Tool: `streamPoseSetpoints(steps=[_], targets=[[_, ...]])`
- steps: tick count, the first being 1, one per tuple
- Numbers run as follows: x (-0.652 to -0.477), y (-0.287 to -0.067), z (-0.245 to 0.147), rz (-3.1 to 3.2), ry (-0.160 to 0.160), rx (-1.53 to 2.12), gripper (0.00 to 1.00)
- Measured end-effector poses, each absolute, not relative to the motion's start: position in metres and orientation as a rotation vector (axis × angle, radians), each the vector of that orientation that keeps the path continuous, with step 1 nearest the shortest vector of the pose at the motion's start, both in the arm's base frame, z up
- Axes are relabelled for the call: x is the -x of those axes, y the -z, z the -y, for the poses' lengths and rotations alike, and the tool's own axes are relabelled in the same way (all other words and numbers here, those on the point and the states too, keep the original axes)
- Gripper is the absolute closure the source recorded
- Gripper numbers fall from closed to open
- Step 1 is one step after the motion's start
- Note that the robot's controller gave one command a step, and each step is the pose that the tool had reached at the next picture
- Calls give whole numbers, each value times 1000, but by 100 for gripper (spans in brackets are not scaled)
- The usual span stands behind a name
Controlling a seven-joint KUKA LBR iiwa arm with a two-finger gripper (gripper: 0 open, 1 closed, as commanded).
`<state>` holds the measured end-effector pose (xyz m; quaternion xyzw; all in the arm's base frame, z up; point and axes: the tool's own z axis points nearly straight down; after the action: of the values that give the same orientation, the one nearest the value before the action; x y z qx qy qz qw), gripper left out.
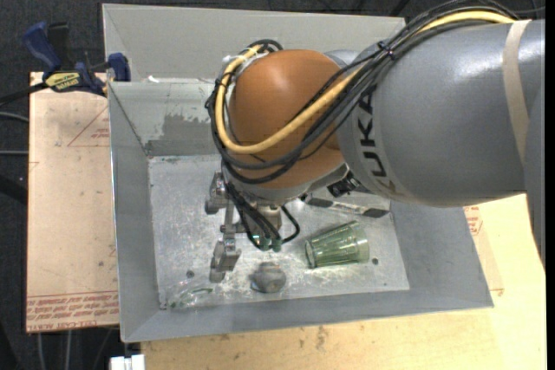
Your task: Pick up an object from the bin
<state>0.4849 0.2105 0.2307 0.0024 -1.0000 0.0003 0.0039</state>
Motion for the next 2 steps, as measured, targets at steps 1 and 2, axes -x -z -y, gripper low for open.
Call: streamPoseSetpoints(steps=[1,2], targets=[[-487,-235,-209,3141,1,0,0],[-485,-179,-218,3136,2,-223,0]])
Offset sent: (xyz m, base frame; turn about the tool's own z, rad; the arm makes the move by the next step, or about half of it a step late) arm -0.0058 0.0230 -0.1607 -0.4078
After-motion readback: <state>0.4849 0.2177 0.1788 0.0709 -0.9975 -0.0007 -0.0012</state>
